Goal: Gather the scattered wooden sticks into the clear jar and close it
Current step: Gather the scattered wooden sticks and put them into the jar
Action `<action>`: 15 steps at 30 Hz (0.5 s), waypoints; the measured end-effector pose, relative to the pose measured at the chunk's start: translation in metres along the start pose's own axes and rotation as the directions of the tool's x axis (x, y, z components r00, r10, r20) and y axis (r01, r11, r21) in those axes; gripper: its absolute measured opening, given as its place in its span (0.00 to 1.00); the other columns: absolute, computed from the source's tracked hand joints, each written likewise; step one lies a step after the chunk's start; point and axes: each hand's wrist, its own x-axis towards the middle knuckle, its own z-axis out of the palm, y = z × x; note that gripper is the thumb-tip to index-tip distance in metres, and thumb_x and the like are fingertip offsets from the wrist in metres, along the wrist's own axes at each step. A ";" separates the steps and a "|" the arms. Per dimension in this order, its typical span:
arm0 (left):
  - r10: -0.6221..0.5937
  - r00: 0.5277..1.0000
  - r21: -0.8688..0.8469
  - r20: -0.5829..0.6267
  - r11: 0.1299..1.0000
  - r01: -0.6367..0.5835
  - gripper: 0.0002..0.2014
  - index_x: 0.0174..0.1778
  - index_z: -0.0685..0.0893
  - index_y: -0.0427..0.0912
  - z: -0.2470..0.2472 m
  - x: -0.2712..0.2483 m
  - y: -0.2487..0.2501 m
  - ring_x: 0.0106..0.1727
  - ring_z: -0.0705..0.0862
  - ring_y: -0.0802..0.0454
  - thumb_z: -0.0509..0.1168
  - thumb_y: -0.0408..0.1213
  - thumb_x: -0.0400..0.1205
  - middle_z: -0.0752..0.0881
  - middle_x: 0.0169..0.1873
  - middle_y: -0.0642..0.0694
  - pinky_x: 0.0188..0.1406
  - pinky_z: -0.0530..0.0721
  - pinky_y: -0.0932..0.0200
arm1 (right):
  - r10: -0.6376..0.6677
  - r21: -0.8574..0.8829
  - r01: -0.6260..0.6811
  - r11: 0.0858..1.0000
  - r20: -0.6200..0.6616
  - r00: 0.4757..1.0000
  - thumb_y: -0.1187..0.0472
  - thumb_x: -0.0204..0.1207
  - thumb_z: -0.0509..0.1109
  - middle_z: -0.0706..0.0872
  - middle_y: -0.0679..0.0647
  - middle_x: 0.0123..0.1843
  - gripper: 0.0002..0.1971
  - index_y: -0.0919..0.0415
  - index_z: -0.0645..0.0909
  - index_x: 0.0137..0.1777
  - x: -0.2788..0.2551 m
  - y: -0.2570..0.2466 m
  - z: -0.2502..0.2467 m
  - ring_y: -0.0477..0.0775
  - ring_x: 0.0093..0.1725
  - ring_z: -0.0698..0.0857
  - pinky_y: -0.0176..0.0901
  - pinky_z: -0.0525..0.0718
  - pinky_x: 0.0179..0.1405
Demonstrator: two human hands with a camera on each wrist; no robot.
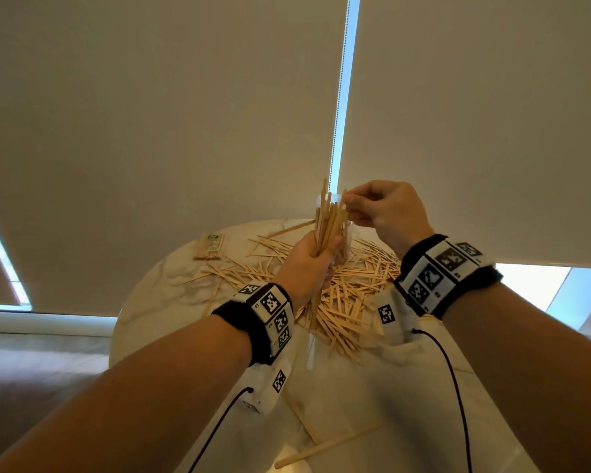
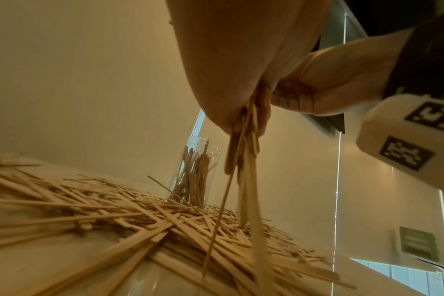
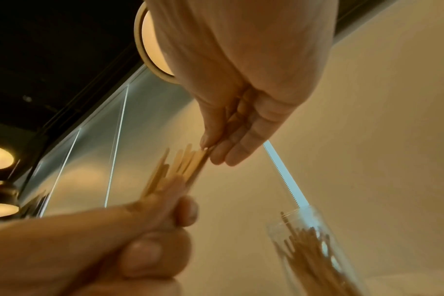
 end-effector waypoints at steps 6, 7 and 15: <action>0.015 0.998 0.020 -0.066 1.000 -0.014 0.06 0.50 0.77 0.52 -0.019 0.003 0.000 0.24 0.70 0.58 0.62 0.49 0.87 0.73 0.29 0.53 0.25 0.73 0.60 | -0.047 -0.319 0.099 0.943 0.168 0.985 0.56 0.85 0.68 0.89 0.48 0.46 0.14 0.56 0.86 0.67 0.003 0.005 -0.011 0.46 0.44 0.88 0.46 0.89 0.56; 0.021 0.999 0.029 -0.038 0.999 -0.020 0.06 0.51 0.77 0.51 -0.018 0.002 0.000 0.24 0.70 0.58 0.62 0.49 0.88 0.73 0.28 0.54 0.25 0.73 0.60 | -0.035 -0.337 0.106 0.936 0.210 0.977 0.55 0.86 0.66 0.90 0.48 0.49 0.15 0.56 0.85 0.69 0.002 0.005 -0.009 0.48 0.48 0.88 0.49 0.88 0.59; 0.009 1.000 0.020 -0.024 1.000 -0.008 0.08 0.47 0.77 0.51 -0.016 -0.004 0.003 0.23 0.69 0.58 0.63 0.50 0.87 0.73 0.27 0.55 0.23 0.72 0.61 | -0.101 -0.489 0.192 0.851 0.207 0.973 0.55 0.87 0.65 0.85 0.41 0.37 0.11 0.53 0.88 0.48 0.000 -0.007 -0.012 0.40 0.35 0.80 0.38 0.75 0.35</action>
